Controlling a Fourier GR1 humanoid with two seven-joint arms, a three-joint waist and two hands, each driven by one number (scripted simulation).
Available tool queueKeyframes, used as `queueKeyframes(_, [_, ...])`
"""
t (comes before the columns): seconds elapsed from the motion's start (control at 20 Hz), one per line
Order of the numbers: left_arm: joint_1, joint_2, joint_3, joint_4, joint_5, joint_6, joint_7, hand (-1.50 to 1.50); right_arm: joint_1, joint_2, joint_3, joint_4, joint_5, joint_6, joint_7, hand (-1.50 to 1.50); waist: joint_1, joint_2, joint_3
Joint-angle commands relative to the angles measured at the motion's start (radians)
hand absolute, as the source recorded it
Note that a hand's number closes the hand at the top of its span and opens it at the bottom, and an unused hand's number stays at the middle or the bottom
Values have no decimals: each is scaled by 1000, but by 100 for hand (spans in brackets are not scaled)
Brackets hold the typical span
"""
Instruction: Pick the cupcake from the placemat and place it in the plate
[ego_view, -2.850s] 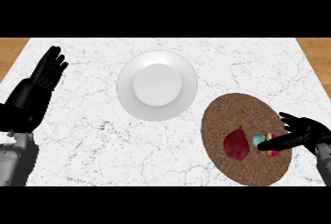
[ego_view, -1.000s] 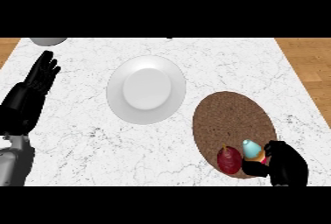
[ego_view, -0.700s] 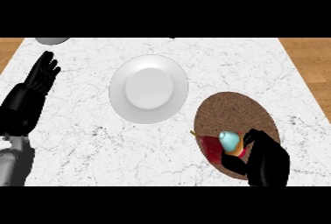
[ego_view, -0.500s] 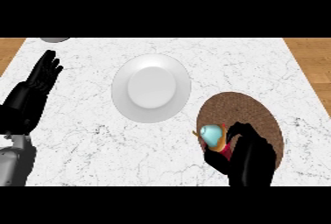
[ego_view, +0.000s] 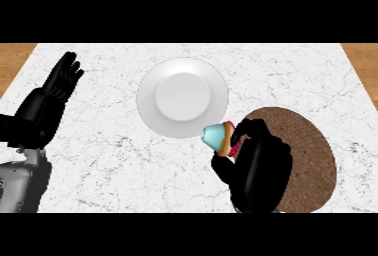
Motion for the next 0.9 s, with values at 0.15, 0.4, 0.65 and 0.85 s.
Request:
queueKeyframes(0.15, [-24, -24, -30, 10, -14, -2, -17, 0, -239, 23, -121, 176, -114, -38, 244, 150, 55, 18, 3])
queueKeyframes(0.4, [-66, -30, -31, 32, -18, 4, -5, 0, -358, 23, -205, 340, -200, -81, 244, 150, 61, 21, 3])
queueKeyframes(0.65, [-83, -28, -37, 8, 6, -21, 21, 0, -467, 23, -290, 549, -257, -123, 215, 150, 84, 22, 4])
queueKeyframes(0.85, [-92, -57, -66, 16, -20, 0, 19, 0, -538, 23, -365, 724, -301, -171, 147, 150, 90, 31, 5])
